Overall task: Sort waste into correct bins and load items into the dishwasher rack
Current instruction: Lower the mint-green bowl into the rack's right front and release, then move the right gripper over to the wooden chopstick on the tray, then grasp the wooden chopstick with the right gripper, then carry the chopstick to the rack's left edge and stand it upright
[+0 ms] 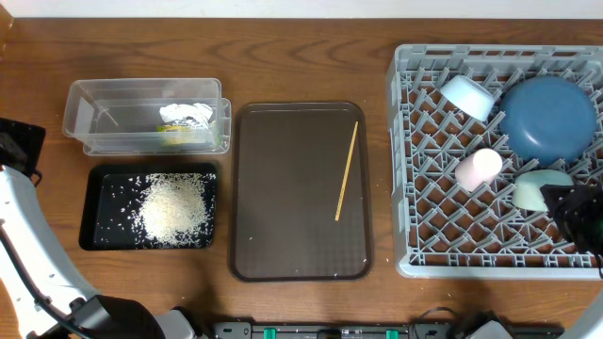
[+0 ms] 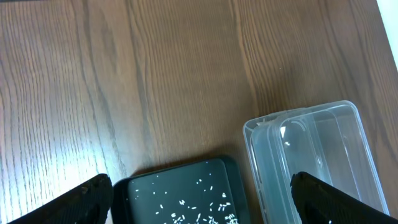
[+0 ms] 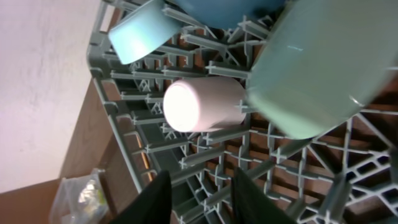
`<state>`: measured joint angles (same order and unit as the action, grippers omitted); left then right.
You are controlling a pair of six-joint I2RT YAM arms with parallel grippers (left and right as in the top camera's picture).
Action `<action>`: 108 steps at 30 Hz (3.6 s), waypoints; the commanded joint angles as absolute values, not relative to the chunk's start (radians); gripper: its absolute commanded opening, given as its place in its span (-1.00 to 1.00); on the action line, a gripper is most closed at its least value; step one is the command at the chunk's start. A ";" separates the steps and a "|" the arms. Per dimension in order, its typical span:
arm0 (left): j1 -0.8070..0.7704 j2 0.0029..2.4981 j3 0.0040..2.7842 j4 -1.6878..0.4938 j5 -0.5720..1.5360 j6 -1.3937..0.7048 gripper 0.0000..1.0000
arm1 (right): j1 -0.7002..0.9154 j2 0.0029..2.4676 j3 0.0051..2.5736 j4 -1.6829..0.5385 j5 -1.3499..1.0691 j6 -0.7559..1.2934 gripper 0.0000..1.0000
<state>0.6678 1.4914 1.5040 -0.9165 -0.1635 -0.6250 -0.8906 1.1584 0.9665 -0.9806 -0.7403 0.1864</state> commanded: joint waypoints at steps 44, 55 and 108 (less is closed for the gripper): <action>0.672 1.496 1.509 -0.920 -0.167 -0.626 0.88 | 0.565 1.878 1.818 -1.198 -0.091 0.404 0.98; 0.672 1.496 1.509 -0.920 -0.167 -0.626 0.88 | 0.578 2.048 1.815 -1.246 0.001 0.654 0.98; 0.672 1.496 1.509 -0.920 -0.167 -0.626 0.88 | 0.515 1.870 1.470 -0.881 -0.125 0.646 -0.98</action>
